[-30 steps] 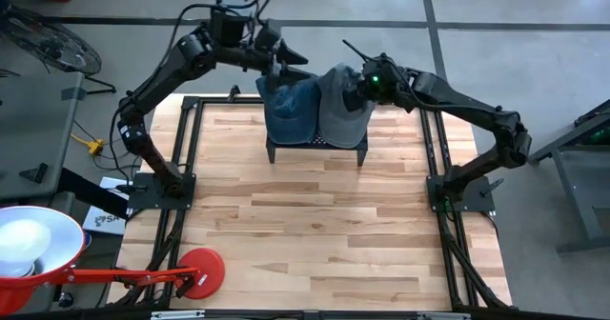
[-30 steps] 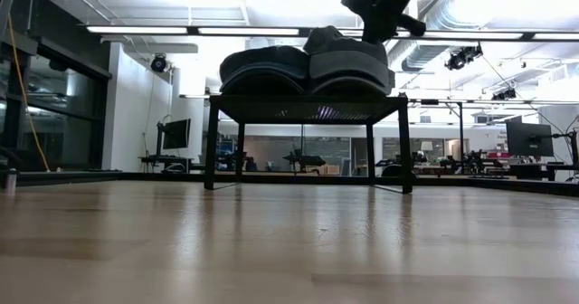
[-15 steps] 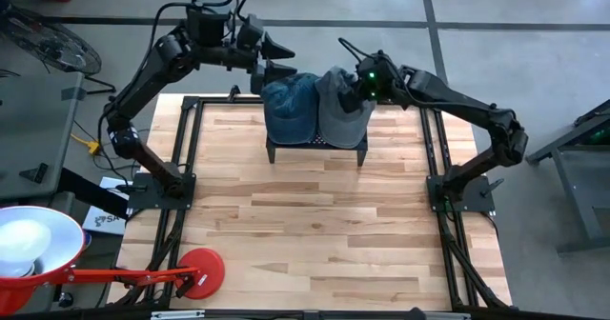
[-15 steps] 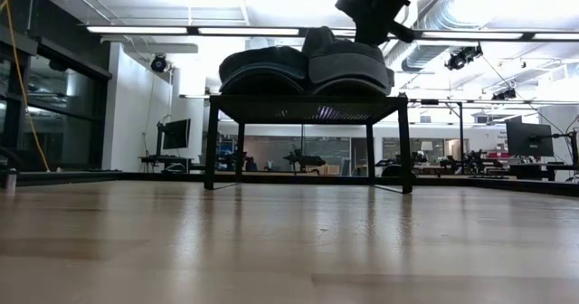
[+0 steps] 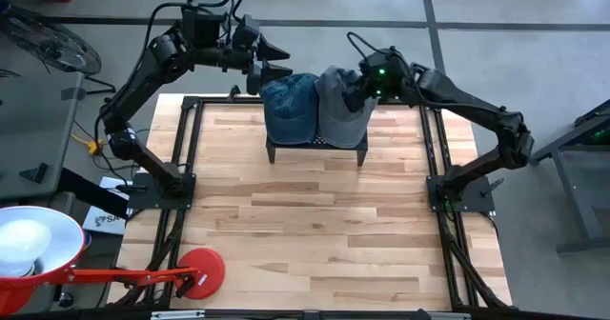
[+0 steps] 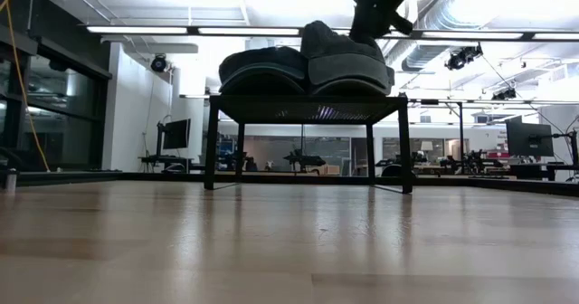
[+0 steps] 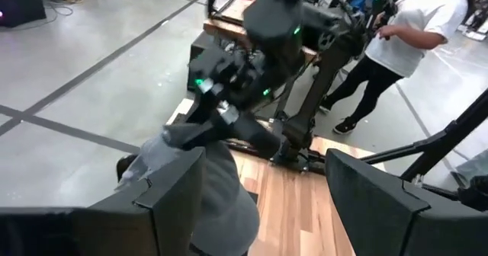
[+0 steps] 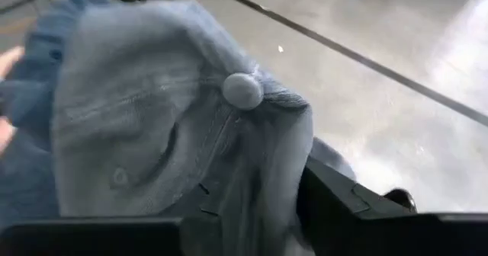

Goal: Pick & Place hat
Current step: Stack the gray cap on top of the stacked gray caps on the shelf, then return to Home Position

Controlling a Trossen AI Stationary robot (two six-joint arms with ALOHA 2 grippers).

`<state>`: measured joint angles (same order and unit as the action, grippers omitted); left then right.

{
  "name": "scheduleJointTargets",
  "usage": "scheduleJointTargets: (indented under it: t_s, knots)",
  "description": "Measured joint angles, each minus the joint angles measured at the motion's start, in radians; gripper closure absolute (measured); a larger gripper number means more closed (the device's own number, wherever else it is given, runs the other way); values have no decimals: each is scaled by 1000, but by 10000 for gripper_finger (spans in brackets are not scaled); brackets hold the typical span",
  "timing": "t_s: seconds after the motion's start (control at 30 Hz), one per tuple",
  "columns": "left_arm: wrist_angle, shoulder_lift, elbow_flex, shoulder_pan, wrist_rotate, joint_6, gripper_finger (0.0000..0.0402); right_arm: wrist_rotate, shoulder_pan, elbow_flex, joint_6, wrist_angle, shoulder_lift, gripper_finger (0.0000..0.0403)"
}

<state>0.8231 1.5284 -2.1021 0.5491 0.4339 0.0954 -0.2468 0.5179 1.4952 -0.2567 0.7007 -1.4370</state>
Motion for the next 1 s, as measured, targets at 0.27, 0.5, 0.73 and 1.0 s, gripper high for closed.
scheduleJointTargets:
  t_s: [0.27, 0.5, 0.73, 1.0]
  knots:
    - [20, -11, 0, 0, -42, -22, 136, 85, 0, 2, 30, -79, 90, 252]
    - [17, -12, 0, 0, -51, -22, 136, 244, -1, 2, 57, -115, 156, 236]
    - [41, -18, 8, -5, -89, -65, 136, 418, -1, 2, 169, -54, 285, 236]
    - [-39, -53, 181, -124, -159, -106, 136, 470, -1, -78, 187, 102, 503, 235]
